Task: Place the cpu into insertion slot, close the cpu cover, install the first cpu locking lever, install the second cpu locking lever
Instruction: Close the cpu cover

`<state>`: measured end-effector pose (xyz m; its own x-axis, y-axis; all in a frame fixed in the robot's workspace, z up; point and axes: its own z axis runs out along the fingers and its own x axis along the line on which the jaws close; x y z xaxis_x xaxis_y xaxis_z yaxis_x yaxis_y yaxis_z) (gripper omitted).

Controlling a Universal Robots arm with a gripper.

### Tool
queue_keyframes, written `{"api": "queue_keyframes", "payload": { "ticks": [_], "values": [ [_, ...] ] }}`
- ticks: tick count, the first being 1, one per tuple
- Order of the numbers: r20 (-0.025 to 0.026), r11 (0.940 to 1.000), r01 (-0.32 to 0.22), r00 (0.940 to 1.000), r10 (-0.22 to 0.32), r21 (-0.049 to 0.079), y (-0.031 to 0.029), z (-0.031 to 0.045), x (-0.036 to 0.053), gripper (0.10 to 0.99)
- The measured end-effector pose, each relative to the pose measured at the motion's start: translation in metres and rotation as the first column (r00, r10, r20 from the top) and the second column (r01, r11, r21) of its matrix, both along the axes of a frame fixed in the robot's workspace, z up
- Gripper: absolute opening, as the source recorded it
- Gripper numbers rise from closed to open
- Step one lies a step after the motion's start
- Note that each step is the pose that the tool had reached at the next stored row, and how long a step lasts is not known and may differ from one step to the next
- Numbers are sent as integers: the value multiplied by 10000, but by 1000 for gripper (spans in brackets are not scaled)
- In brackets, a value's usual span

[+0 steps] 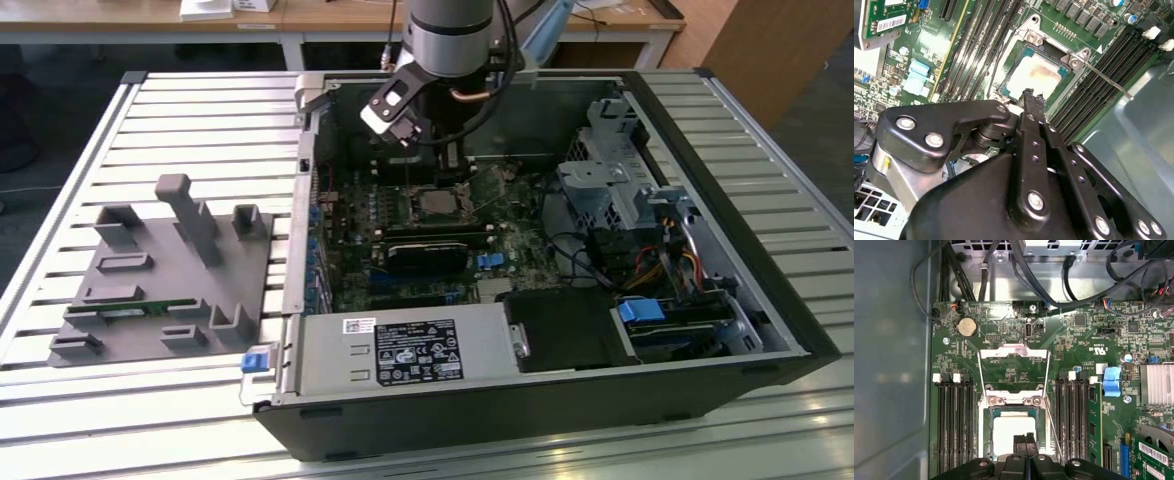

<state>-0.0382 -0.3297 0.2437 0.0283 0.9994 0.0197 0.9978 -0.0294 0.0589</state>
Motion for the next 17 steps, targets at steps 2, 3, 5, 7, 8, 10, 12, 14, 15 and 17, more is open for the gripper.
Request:
{"api": "queue_keyframes", "payload": {
  "ticks": [2, 3, 5, 7, 8, 10, 12, 14, 15, 17],
  "values": [
    [-1, 10000, 1, 10000, -1, -1, -1, 0, 14, 114],
    [-9, 10000, 1, 10000, -1, -1, 0, 0, 37, 114],
    [-23, 10000, 1, 10000, -1, 0, -1, 0, 79, 114],
    [-41, 10000, 1, 10000, -1, 2, -2, 2, 101, 114],
    [-44, 10000, 0, 10000, 0, 1, -1, 9, 102, 114],
    [-44, 10000, 0, 10000, 0, 4, -1, 33, 102, 114],
    [-44, 10000, -1, 10000, 1, 4, -1, 64, 102, 114],
    [-44, 10000, -1, 10000, 1, 3, -1, 100, 102, 114],
    [-44, 10000, -1, 10000, 1, 4, -1, 113, 102, 114],
    [-44, 10000, -1, 10000, 1, 3, -1, 128, 102, 114]
  ]
}}
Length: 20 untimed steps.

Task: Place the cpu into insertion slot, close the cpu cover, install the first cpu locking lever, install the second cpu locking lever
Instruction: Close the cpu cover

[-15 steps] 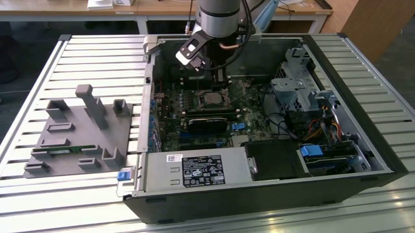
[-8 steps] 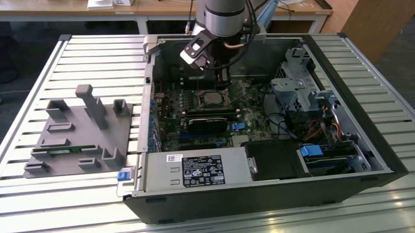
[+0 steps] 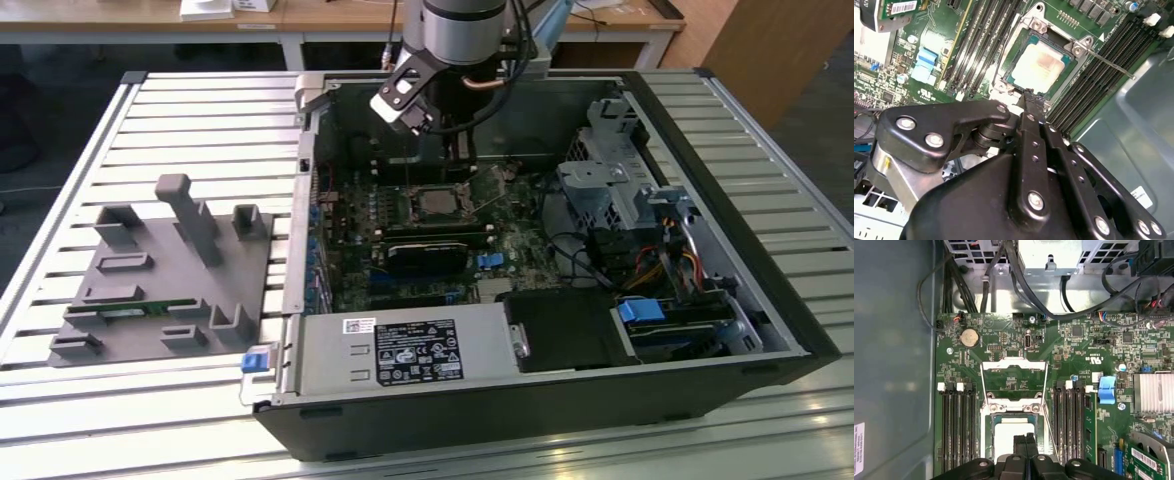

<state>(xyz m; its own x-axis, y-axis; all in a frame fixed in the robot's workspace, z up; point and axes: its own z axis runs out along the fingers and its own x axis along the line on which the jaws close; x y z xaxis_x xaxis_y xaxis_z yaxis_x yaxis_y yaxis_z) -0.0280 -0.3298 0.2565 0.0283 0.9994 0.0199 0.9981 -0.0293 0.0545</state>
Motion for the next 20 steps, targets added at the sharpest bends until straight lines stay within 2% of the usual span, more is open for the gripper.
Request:
{"api": "queue_keyframes", "payload": {
  "ticks": [2, 11, 17, 20],
  "values": [
    [-4, 10000, -3, 10000, 3, 4, 0, 0, 3, 114],
    [-82, 10000, -2, 10000, 2, 2, 0, 1, 96, 114],
    [-91, 10000, -1, 10000, 1, 2, 0, 2, 123, 114],
    [-90, 10000, -2, 10000, 3, 10, 0, 30, 124, 114]
  ]
}}
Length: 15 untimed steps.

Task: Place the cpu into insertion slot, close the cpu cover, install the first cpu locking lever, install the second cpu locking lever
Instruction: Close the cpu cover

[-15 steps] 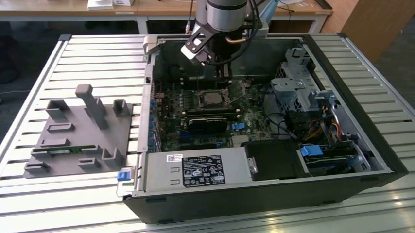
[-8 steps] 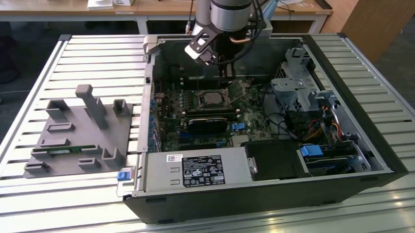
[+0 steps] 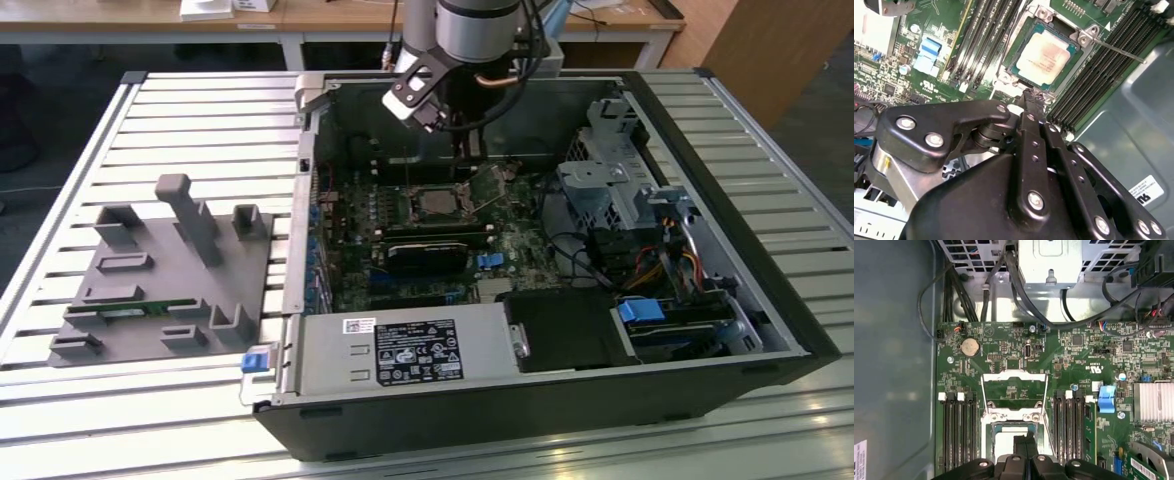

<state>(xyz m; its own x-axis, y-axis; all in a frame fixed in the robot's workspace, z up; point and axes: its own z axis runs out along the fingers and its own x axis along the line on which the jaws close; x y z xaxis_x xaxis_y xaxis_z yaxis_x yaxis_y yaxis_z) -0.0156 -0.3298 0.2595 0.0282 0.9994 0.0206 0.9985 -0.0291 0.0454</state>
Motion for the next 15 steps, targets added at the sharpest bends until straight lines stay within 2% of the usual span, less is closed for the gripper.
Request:
{"api": "queue_keyframes", "payload": {
  "ticks": [3, 15],
  "values": [
    [0, 10000, 0, 10000, 0, 1, 0, 31, 1, 114],
    [-21, 10000, -54, 10000, 54, 22, 1, 32, 121, 114]
  ]
}}
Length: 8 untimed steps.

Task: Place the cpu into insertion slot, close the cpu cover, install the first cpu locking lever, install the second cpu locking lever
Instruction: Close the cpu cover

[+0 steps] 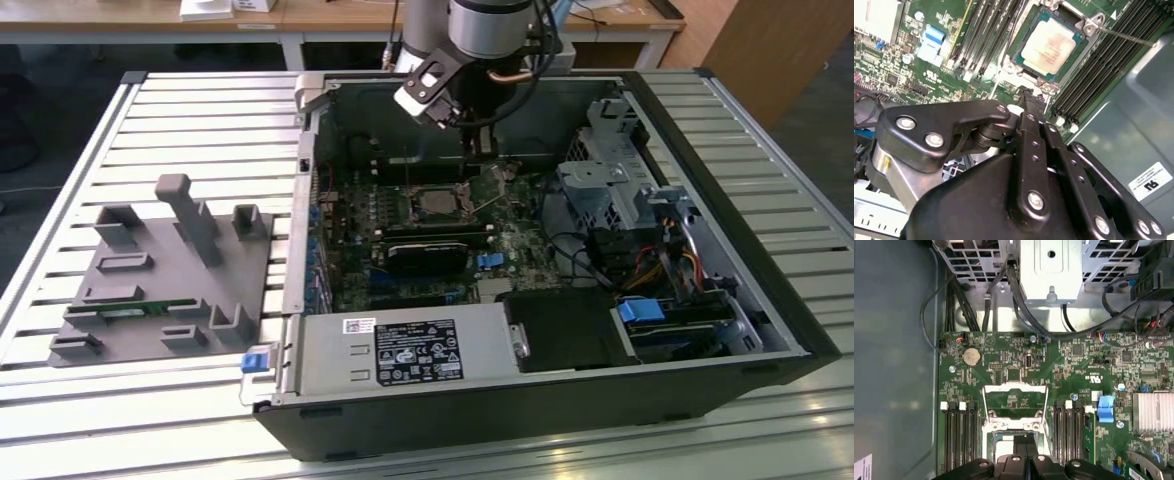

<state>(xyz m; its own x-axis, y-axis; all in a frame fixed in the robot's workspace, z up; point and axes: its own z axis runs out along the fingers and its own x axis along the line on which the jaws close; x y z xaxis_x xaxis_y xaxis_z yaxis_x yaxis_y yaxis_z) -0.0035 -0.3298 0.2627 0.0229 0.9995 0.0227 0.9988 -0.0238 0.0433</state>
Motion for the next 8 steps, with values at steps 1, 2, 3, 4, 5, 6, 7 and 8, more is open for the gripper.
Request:
{"api": "queue_keyframes", "payload": {
  "ticks": [1, 2, 3, 4, 5, 6, 7, 8],
  "values": [
    [-7, 10000, -6, 10000, 6, 0, 0, 0, 22, 114],
    [-19, 10000, -11, 10000, 11, 0, 0, 1, 47, 114],
    [-31, 10000, -14, 10000, 14, -2, 0, 0, 63, 114],
    [-41, 10000, -16, 10000, 16, -2, 0, 0, 78, 114],
    [-50, 10000, -19, 10000, 19, 12, 0, -3, 87, 114],
    [-55, 10000, -28, 10000, 29, 63, 0, -5, 91, 114],
    [-56, 9999, -67, 10000, 68, 152, 0, -9, 92, 114],
    [-56, 9997, -120, 9999, 122, 206, 0, -14, 93, 114]
  ]
}}
